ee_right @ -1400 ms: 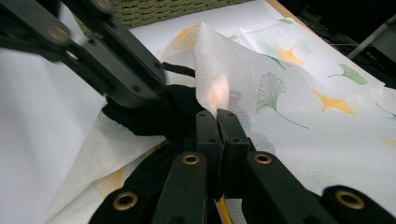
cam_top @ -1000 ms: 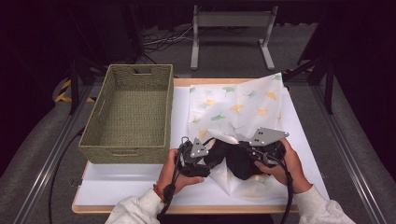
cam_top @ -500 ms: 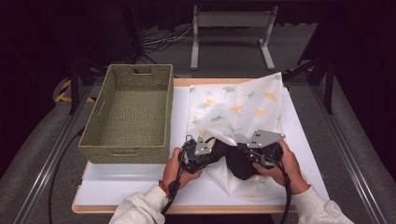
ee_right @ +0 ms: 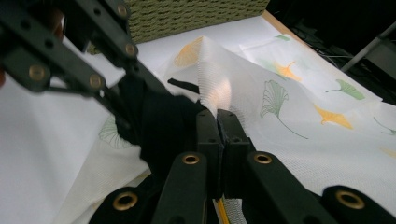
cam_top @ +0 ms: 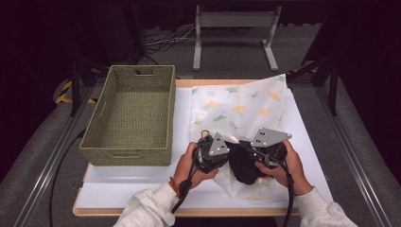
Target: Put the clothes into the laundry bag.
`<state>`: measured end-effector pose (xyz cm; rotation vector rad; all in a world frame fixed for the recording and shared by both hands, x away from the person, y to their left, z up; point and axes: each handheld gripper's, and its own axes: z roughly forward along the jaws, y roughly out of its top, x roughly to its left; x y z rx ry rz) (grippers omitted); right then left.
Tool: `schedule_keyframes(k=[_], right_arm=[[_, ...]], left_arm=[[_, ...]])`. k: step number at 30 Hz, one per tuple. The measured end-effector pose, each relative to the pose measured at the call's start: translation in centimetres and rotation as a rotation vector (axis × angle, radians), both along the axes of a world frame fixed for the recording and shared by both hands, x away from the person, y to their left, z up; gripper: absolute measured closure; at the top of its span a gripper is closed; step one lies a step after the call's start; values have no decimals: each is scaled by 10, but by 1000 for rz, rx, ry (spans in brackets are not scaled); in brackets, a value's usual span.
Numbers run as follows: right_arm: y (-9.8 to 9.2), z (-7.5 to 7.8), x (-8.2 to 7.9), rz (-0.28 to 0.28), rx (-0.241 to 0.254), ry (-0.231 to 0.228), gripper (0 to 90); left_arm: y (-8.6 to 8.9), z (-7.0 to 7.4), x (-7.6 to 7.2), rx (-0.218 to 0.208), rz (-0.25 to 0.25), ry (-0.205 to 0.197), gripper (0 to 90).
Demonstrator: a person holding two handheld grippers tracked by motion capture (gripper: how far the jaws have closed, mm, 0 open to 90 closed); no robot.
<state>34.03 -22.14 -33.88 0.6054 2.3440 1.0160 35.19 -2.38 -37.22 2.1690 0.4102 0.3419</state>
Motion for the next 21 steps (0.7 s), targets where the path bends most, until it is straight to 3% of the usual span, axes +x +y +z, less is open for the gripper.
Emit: schedule_keyframes(k=[3, 6, 11, 12, 18, 21], right_arm=[[-1, 1, 0, -10, 0, -6, 894], [-2, 2, -1, -11, 11, -9, 894], [-1, -1, -1, -3, 6, 4, 894], [-1, -2, -1, -2, 5, 7, 894], [0, -6, 0, 4, -6, 24, 894], [-1, -6, 0, -4, -3, 18, 894]], left_arm=[[-9, -2, 1, 2, 10, 11, 823], [-19, -12, 6, -43, 35, 58, 816], [-25, -26, 11, -82, 76, 73, 816], [-24, -33, 20, -111, 99, 101, 816], [-26, -39, 36, -113, 183, 66, 797], [-22, -36, 44, -141, 210, 76, 804]])
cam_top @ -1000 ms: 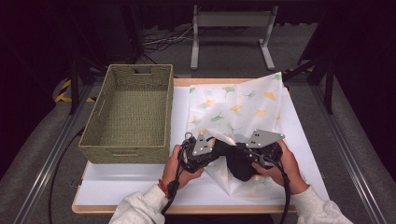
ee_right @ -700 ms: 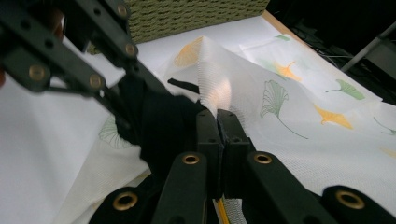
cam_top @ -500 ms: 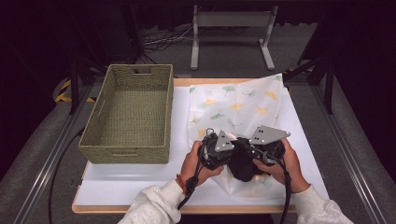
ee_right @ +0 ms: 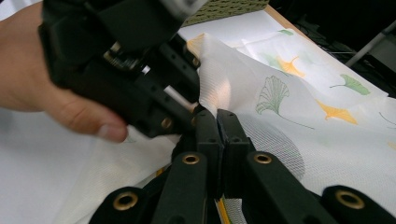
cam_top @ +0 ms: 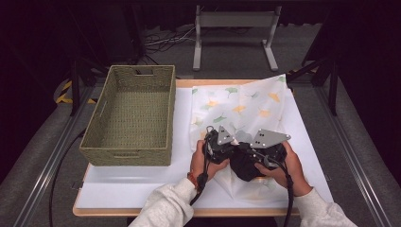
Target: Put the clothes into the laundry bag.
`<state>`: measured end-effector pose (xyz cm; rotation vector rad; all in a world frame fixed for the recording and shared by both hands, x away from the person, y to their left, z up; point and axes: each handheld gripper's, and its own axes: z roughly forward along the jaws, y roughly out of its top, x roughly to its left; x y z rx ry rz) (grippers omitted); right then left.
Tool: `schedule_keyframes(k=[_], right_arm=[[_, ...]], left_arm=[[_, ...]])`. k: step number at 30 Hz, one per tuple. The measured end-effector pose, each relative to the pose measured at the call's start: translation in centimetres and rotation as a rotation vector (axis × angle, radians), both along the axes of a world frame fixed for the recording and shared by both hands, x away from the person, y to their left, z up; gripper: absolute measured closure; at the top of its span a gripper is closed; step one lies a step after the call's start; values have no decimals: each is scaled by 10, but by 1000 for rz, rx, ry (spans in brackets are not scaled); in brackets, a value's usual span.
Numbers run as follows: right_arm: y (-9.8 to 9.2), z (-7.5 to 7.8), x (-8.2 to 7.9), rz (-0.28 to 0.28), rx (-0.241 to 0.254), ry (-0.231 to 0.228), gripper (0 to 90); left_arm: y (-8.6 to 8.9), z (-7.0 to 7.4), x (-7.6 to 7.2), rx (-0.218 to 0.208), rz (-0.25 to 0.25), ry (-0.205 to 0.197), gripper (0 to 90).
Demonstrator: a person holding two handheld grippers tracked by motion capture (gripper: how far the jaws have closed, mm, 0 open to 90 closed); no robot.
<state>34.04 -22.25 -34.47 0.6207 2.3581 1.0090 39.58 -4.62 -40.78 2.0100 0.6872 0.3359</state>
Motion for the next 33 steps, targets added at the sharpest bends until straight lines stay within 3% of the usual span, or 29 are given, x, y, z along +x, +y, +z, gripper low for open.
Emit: schedule_keyframes(k=[3, 6, 11, 13, 17, 21, 22, 25, 27, 31, 33], right_arm=[[-3, 0, 2, -14, 7, 0, 894], [-4, -1, 2, -17, 4, 5, 894], [-7, -1, 2, -25, 4, 7, 894], [-7, -1, 2, -24, 2, 6, 894], [-7, -2, 4, -24, 1, 7, 894], [-6, -3, 3, -25, -2, 8, 894], [-5, -3, 3, -23, -4, 8, 894], [-5, -3, 4, -22, -5, 9, 894], [-4, -3, 4, -21, -8, 9, 894], [-3, -4, 4, -19, -14, 11, 894], [-3, -4, 4, -12, -15, 13, 894]], left_arm=[[0, 1, 4, 8, -1, 1, 802], [1, 0, 0, 11, -18, 2, 783], [7, -1, -11, 13, -48, 5, 643], [9, 0, -14, 14, -62, -1, 556], [21, 5, -29, 18, -105, -31, 474], [28, 10, -41, 10, -130, -62, 474], [31, 11, -47, 3, -172, -80, 638], [27, 8, -56, 36, -236, -66, 876], [17, 2, -62, 84, -258, -64, 897], [-3, -10, -68, 140, -302, -37, 897], [-13, -19, -70, 190, -286, -36, 897]])
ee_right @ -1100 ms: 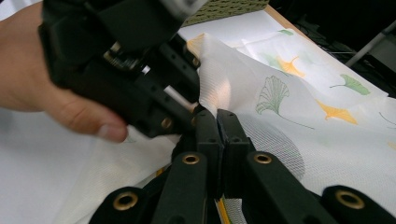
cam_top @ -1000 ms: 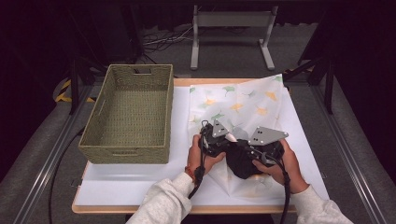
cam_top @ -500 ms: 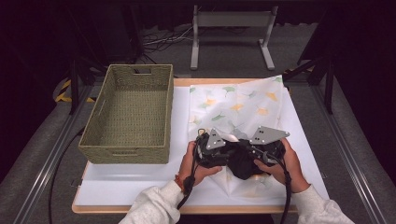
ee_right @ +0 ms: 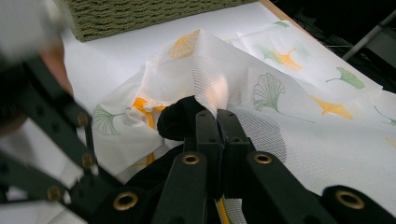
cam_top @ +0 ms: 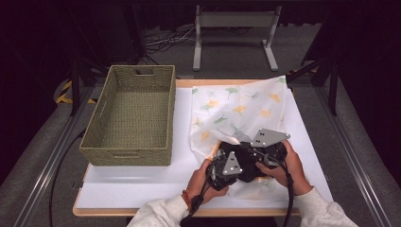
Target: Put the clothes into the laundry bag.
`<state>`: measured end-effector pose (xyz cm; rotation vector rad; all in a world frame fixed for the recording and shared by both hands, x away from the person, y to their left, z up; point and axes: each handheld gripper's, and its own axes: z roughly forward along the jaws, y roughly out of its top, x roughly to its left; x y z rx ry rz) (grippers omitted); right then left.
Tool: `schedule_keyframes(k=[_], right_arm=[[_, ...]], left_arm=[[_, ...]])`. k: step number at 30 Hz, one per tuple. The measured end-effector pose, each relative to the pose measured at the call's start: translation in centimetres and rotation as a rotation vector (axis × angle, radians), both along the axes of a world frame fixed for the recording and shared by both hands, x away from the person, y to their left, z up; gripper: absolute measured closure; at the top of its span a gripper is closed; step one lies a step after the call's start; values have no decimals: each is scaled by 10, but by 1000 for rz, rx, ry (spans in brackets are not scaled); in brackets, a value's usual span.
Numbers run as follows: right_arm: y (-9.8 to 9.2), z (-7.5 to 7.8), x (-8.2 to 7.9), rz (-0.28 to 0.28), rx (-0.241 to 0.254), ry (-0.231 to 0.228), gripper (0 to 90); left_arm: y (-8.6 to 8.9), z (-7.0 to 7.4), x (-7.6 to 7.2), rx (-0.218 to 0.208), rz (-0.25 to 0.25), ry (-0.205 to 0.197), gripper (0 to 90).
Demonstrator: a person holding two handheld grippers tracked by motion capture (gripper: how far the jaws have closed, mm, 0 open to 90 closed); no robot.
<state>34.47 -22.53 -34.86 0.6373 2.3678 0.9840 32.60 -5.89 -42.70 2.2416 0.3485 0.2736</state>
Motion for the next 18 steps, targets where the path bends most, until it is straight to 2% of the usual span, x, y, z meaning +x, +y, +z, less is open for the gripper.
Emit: schedule_keyframes(k=[1, 3, 7, 11, 13, 18], right_arm=[[0, 0, 0, 0, 0, 0, 894], [-2, 0, 0, -2, -2, 2, 894], [-3, -1, 1, -11, -2, 7, 894], [-7, -3, 3, -34, -9, 24, 894], [-9, -5, 4, -46, -17, 30, 893], [-10, -9, 5, -47, -30, 56, 893]], left_arm=[[0, 0, 0, 0, 0, 0, 897], [-2, -8, 9, -12, 48, 21, 896], [-4, -13, 17, -21, 80, 6, 896], [-10, -18, 25, -13, 116, -31, 896], [-11, -19, 28, -23, 132, -47, 897], [-15, -19, 35, -5, 162, -57, 897]])
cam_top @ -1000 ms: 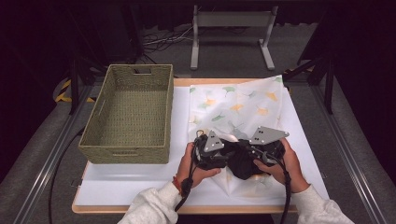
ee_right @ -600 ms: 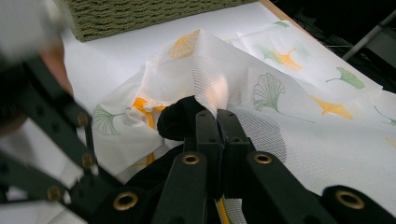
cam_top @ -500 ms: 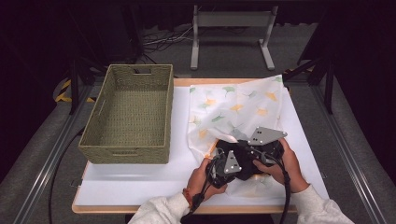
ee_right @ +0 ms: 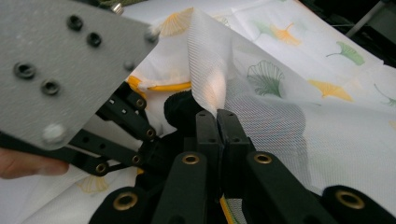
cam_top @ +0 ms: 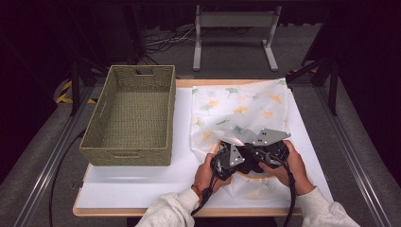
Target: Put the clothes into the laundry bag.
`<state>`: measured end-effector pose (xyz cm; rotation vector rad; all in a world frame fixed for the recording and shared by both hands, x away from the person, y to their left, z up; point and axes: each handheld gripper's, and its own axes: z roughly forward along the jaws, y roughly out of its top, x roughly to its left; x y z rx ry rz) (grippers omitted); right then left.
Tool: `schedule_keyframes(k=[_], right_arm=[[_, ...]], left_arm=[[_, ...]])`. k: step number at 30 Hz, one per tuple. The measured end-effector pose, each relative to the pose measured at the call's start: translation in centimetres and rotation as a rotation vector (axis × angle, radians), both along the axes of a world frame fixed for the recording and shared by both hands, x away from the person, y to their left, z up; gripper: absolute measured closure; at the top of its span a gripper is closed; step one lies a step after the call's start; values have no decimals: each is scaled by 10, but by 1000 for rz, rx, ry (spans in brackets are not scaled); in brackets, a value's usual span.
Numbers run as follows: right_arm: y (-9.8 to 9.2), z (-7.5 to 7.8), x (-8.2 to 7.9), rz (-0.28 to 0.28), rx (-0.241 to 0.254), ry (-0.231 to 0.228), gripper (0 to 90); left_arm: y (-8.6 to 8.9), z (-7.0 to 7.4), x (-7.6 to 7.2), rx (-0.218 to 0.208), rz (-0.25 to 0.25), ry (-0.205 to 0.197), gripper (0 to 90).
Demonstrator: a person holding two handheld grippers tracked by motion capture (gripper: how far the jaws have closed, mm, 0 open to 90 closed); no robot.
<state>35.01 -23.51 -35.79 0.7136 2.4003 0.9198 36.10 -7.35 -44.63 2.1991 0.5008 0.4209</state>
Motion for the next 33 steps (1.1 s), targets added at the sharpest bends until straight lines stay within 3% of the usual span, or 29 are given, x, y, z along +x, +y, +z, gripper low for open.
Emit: schedule_keyframes(k=[3, 8, 14, 19, 22, 29, 33], right_arm=[[-1, -2, 0, -1, -7, 12, 893], [-3, -6, -1, 2, -10, 41, 893], [-6, -10, 0, 8, -12, 68, 893], [-9, -13, 0, 9, -13, 88, 893], [-10, -14, -1, 14, -12, 90, 892], [-11, -12, -6, 31, -9, 66, 892], [-11, -11, -8, 42, -2, 62, 887]], left_arm=[[0, 0, 5, 15, 15, 3, 898], [3, -1, 13, 3, 58, 17, 898], [4, 0, 16, 22, 80, 3, 898], [11, 3, 11, -21, 46, 19, 897], [17, 8, 3, -11, 12, 14, 880], [36, 13, -19, -48, -60, 39, 865], [43, 15, -23, -62, -79, 46, 872]])
